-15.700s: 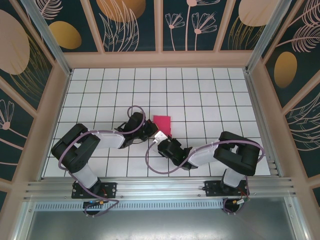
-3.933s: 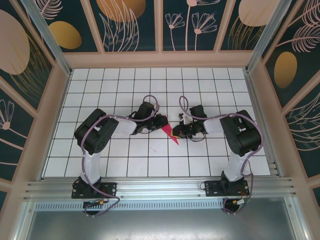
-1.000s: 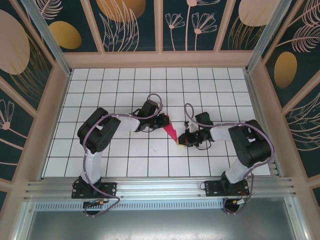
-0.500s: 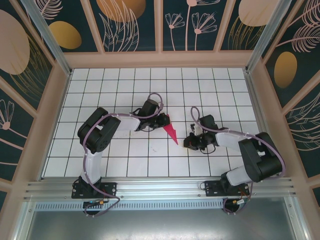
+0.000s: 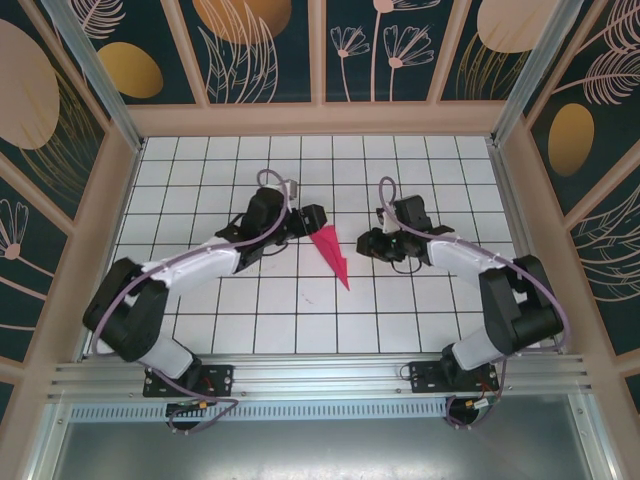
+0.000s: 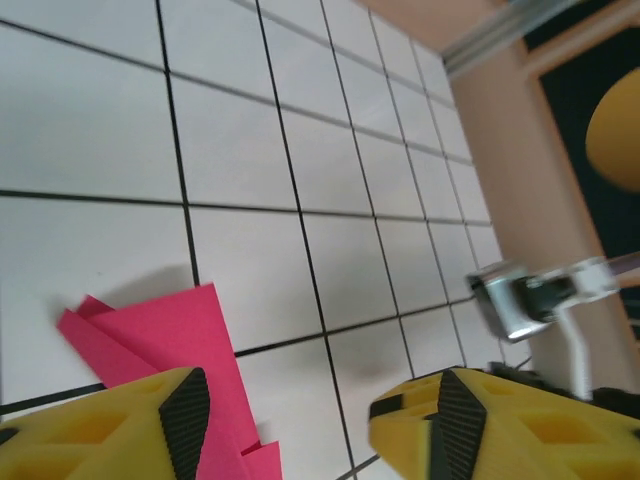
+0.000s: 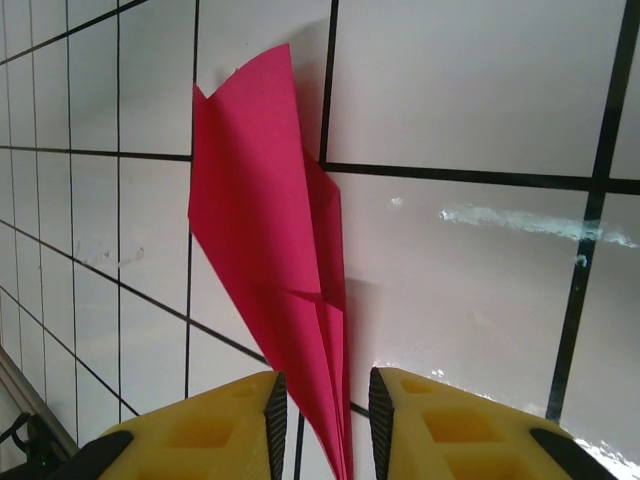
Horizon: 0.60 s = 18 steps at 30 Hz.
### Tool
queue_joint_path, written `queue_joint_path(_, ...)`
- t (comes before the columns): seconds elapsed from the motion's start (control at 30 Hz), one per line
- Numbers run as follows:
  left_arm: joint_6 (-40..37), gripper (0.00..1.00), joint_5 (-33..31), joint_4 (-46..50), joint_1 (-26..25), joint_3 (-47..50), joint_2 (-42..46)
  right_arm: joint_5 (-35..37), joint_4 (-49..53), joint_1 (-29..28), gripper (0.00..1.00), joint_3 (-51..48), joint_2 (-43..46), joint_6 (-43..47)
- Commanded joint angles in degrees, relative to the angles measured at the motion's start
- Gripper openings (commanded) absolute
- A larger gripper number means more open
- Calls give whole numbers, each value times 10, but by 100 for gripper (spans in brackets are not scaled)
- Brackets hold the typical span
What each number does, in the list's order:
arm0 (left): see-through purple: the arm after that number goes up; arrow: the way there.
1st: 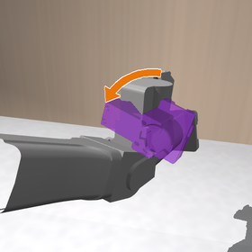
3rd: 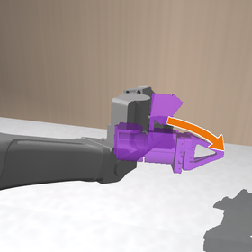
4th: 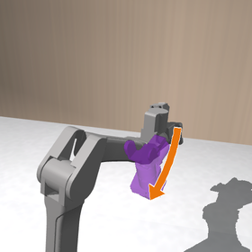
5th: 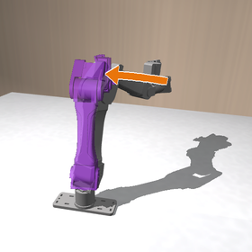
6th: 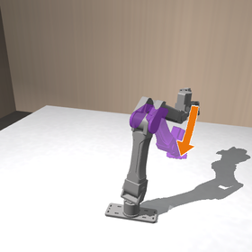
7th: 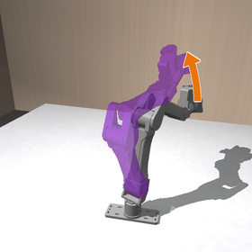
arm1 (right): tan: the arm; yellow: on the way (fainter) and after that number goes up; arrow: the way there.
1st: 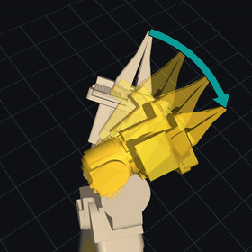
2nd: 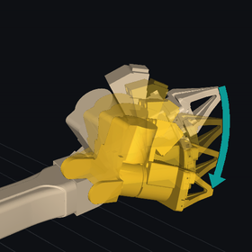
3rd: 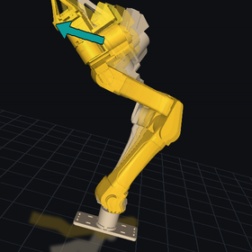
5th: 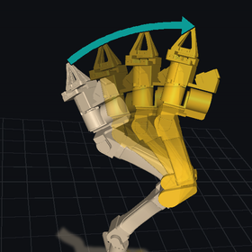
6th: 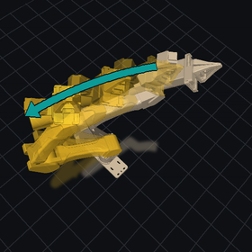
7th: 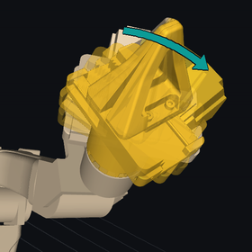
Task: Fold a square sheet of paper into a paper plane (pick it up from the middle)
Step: Turn over the paper plane at the center of the table.
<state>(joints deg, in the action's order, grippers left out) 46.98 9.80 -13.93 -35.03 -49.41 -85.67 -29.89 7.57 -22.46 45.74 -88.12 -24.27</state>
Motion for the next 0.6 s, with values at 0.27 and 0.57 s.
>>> queue_joint_path(0.27,66,67,2,-24,17,83,-13,-23,-14,-40,38,70,-121,28)
queue_joint_path(0.57,71,66,28,-43,18,79,-40,-37,-27,-67,38,78,-149,29)
